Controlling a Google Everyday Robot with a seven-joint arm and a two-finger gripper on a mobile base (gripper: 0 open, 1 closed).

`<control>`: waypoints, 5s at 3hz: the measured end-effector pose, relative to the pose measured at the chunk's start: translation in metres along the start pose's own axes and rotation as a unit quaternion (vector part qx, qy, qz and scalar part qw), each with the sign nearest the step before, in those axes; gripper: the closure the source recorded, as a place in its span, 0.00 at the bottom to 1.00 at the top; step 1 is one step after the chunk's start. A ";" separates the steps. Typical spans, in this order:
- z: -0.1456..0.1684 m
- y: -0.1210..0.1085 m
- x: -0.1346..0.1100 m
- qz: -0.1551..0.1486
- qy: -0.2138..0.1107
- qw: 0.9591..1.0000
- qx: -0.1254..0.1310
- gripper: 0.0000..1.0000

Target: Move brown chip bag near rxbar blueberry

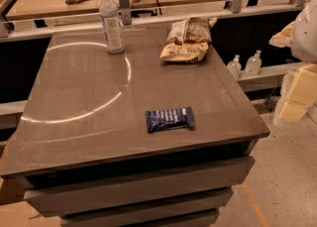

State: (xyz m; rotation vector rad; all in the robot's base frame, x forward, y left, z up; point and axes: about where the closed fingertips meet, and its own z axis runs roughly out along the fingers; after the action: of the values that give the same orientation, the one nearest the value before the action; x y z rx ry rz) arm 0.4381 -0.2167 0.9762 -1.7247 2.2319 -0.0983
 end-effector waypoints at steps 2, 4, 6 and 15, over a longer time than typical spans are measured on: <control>0.003 -0.014 -0.011 -0.014 -0.010 1.000 0.011 0.00; 0.017 -0.097 -0.037 0.032 -0.073 0.995 0.054 0.00; 0.065 -0.187 -0.024 0.127 -0.215 0.963 0.097 0.00; 0.218 -0.244 -0.114 0.249 -0.310 0.917 0.016 0.34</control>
Offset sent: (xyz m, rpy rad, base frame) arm 0.0383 0.0154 0.0023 0.0133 -0.0535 0.0662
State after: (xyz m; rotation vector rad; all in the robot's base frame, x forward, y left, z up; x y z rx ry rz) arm 0.7538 -0.1431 0.8528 -0.9261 2.0603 0.4602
